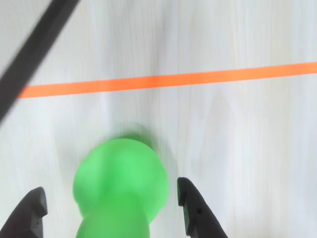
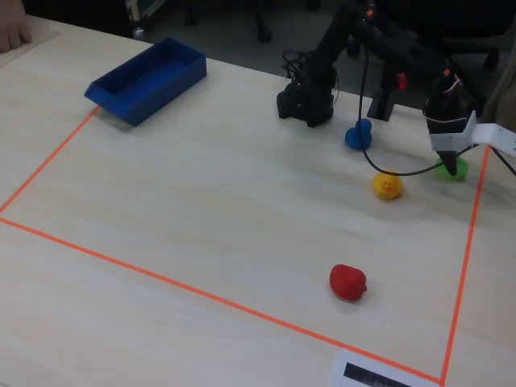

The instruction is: Grasp green duck and put it into box.

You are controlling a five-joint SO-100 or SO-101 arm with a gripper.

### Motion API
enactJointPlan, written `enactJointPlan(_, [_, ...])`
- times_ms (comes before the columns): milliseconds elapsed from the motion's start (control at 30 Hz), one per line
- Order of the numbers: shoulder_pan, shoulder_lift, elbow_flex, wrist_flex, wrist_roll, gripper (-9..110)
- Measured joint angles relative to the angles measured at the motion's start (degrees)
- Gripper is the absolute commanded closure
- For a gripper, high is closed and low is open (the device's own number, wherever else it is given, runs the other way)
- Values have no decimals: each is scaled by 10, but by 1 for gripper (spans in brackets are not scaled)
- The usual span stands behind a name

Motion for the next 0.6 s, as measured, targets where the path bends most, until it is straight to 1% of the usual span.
enactJointPlan(267, [12, -41, -30, -11, 0, 68])
enactJointPlan(600, [16, -43, -33, -11, 0, 69])
